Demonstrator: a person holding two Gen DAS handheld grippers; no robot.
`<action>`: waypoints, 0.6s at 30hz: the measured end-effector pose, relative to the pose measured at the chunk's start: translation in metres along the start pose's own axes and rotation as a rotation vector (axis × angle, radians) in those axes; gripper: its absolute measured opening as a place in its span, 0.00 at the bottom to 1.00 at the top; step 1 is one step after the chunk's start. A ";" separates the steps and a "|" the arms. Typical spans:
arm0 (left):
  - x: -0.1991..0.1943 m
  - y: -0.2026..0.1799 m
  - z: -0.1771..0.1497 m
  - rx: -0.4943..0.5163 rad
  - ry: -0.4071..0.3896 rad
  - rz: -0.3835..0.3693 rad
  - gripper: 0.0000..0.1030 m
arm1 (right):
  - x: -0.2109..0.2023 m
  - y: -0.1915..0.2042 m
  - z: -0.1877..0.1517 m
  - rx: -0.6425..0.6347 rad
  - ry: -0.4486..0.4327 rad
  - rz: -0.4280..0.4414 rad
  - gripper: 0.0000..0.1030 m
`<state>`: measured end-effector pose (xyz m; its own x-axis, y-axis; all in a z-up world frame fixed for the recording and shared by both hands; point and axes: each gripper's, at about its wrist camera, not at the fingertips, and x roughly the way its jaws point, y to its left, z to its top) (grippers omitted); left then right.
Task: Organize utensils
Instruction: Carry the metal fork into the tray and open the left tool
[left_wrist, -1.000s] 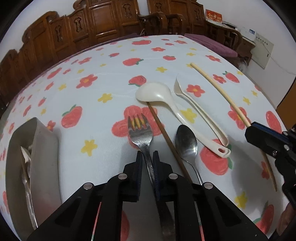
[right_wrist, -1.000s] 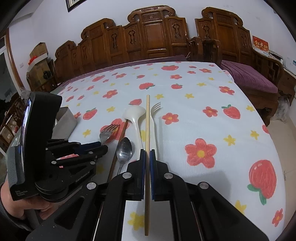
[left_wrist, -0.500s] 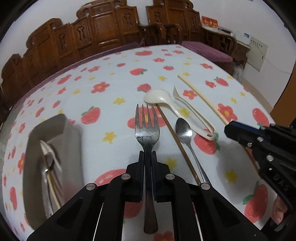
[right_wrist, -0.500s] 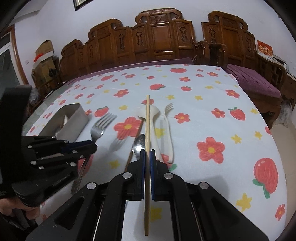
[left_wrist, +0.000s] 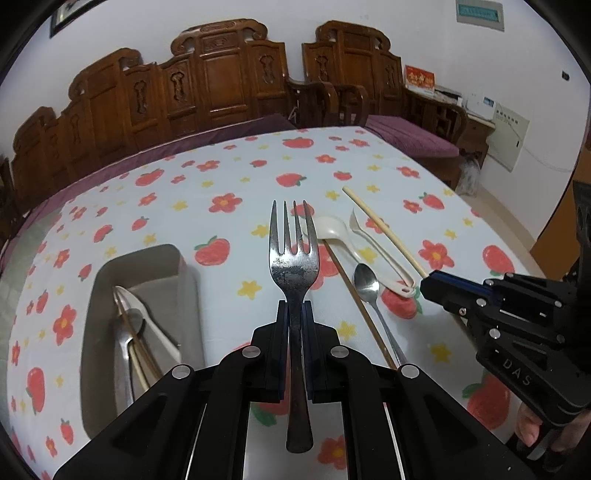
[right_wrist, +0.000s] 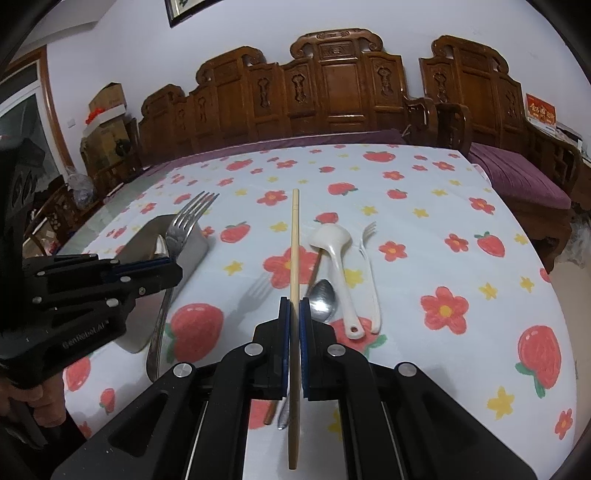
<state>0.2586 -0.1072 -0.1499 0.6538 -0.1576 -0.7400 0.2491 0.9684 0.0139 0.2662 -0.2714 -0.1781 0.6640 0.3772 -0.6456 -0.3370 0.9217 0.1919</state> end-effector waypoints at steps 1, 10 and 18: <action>-0.004 0.003 0.001 -0.006 -0.007 -0.002 0.05 | -0.004 0.003 0.001 0.005 -0.010 0.013 0.06; -0.035 0.039 0.012 -0.047 -0.058 0.011 0.06 | -0.026 0.031 0.009 -0.026 -0.056 0.063 0.06; -0.039 0.092 0.011 -0.102 -0.069 0.063 0.06 | -0.027 0.059 0.005 -0.072 -0.054 0.080 0.06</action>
<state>0.2637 -0.0140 -0.1124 0.7146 -0.1055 -0.6915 0.1346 0.9908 -0.0122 0.2317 -0.2265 -0.1453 0.6670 0.4556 -0.5895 -0.4364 0.8802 0.1865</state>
